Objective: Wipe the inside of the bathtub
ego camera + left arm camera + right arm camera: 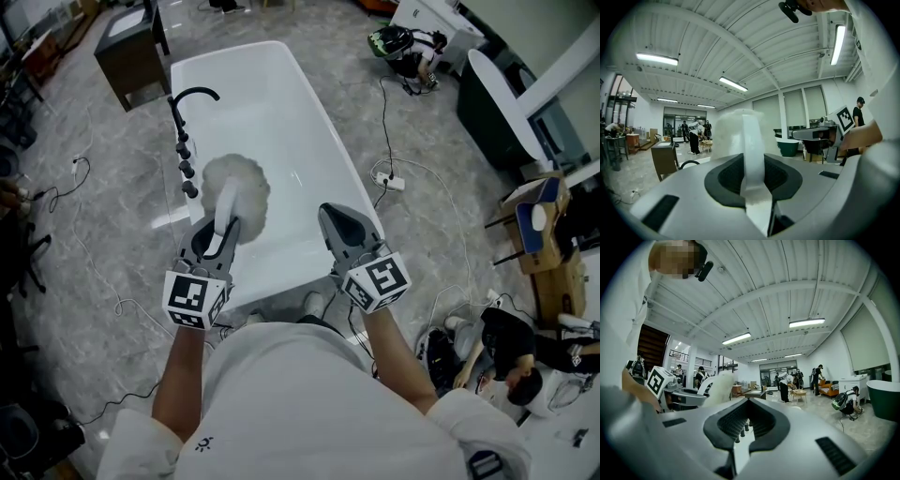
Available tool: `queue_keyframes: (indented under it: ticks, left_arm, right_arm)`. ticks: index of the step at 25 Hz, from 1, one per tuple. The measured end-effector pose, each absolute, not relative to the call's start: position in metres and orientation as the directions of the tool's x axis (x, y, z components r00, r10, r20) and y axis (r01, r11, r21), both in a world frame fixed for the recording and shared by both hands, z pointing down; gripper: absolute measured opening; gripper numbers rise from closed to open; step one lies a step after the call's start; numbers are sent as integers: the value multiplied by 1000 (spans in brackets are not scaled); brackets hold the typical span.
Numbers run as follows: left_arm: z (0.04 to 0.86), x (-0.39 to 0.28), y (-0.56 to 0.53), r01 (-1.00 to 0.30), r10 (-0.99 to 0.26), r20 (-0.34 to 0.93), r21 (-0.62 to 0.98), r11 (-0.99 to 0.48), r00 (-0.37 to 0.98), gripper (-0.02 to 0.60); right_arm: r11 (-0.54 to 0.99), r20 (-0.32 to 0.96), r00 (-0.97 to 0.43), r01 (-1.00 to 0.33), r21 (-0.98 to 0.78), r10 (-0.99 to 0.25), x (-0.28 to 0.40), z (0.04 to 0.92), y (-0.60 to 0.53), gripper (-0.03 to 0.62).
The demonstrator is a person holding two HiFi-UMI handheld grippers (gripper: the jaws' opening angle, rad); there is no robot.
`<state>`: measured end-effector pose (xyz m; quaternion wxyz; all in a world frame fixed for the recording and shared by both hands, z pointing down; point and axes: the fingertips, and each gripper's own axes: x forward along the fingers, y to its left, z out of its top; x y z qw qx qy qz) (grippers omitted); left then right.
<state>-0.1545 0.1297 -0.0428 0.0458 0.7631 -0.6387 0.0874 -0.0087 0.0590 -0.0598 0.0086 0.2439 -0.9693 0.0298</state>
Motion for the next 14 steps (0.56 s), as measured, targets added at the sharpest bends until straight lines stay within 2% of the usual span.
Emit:
queue_keyframes:
  ticks: [14]
  left_arm:
    - [-40,-160,141,-986,-972,176,-33,-165,157,97]
  right_arm:
    - [880,41,-880,-475,-30,-473,-16,-60,69,18]
